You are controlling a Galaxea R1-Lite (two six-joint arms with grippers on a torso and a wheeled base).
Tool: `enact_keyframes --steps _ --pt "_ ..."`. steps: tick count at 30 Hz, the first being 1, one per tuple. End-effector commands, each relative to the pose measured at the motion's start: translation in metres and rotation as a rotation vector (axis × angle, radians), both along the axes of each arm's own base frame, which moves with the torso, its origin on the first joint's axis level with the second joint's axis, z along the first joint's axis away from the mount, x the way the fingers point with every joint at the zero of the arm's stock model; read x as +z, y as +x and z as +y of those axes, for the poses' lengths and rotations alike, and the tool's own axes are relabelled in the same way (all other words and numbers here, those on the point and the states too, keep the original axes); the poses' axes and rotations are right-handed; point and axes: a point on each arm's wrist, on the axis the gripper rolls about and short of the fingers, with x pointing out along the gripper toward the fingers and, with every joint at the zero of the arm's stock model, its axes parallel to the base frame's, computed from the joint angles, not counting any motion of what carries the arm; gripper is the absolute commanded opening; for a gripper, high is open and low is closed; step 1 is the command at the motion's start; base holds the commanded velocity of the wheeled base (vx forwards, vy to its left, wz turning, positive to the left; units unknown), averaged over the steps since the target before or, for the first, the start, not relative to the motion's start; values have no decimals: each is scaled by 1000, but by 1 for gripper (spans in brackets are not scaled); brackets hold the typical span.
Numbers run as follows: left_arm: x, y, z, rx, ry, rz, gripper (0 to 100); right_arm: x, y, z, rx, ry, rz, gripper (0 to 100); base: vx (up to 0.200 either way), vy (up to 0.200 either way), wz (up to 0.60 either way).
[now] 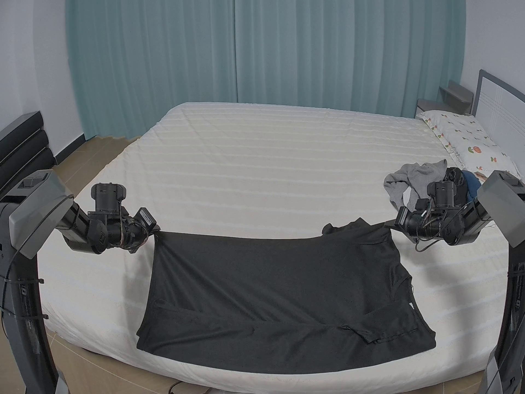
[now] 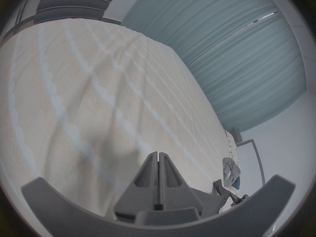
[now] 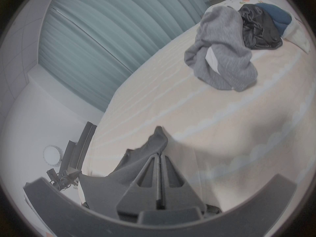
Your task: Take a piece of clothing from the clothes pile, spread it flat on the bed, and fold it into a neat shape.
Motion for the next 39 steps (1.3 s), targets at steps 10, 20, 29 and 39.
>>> enact_keyframes --steps 10,20,29,39 --pt "29 -2 -1 -9 11 -70 0 32 -4 -9 -30 10 -81 0 0 0 0" --pt "23 -10 3 -6 25 -42 0 42 -12 -9 -35 2 -158 0 0 0 0" --pt "22 -11 3 -8 26 -38 0 35 -18 -7 -32 2 -126 0 0 0 0" --pt "24 -30 2 -77 118 -31 0 37 -42 -6 -17 4 -85 0 0 0 0"
